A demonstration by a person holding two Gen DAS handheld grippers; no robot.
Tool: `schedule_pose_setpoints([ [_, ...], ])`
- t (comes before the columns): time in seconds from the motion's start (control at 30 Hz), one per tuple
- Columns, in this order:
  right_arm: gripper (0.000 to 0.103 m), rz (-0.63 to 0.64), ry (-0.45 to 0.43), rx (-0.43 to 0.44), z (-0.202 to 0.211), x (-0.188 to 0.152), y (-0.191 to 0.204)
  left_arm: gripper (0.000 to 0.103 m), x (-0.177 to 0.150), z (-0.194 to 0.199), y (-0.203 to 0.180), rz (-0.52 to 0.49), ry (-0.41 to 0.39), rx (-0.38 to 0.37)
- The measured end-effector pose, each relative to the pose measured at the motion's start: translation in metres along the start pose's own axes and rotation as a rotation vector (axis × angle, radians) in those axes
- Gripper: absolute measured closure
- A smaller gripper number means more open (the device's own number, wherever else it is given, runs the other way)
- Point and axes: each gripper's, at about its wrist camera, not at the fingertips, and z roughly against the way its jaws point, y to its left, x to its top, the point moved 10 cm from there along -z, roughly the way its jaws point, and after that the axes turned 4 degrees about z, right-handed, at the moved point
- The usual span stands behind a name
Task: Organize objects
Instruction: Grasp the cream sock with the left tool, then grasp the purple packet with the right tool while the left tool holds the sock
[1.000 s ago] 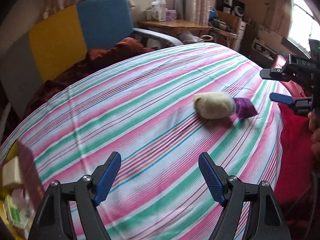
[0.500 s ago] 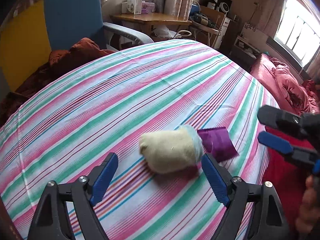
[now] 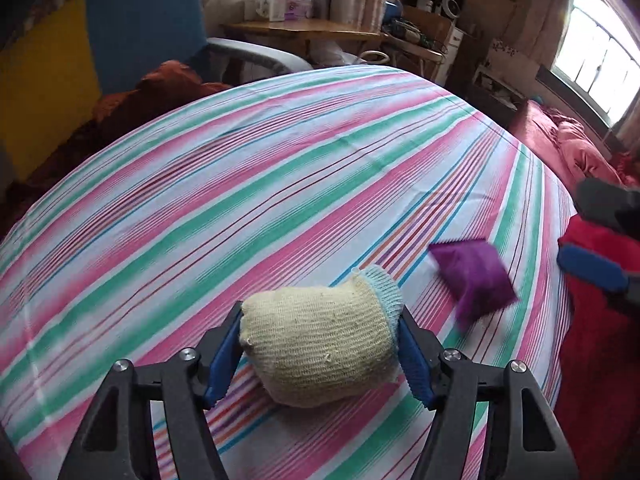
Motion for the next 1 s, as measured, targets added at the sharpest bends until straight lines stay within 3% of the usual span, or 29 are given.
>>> schedule_pose_setpoints([
  [0.23,0.035,0.013,0.087,-0.033,-0.013,-0.011,-0.002,0.032,-0.068,0.059,0.059,0.077,-0.062,0.078],
  [0.37,0.035,-0.003,0.170,-0.078,-0.022,-0.018,-0.009,0.032,-0.091,0.067,0.075,0.170,-0.052,0.036],
  [0.5,0.037,0.067,0.229,-0.178,-0.036,-0.017,-0.005,0.032,-0.096,0.064,0.066,0.086,-0.077,0.086],
  [0.6,0.040,0.123,0.281,-0.258,-0.056,-0.017,-0.003,0.032,-0.095,0.061,0.068,0.079,-0.087,0.086],
  [0.7,0.047,0.187,0.299,-0.342,-0.074,-0.015,-0.005,0.031,-0.094,0.060,0.069,0.090,-0.086,0.065],
  [0.77,0.067,0.244,0.304,-0.391,-0.086,-0.016,-0.008,0.029,-0.095,0.058,0.067,0.070,-0.082,0.072],
  [0.83,0.068,0.276,0.305,-0.431,-0.093,-0.022,-0.014,0.029,-0.096,0.057,0.066,0.057,-0.085,0.083],
  [0.9,0.068,0.285,0.288,-0.421,-0.091,-0.021,-0.012,0.028,-0.095,0.055,0.065,0.058,-0.087,0.077],
  [1.0,0.068,0.296,0.283,-0.303,-0.092,-0.024,0.003,0.028,-0.096,0.056,0.064,0.057,-0.094,0.071],
])
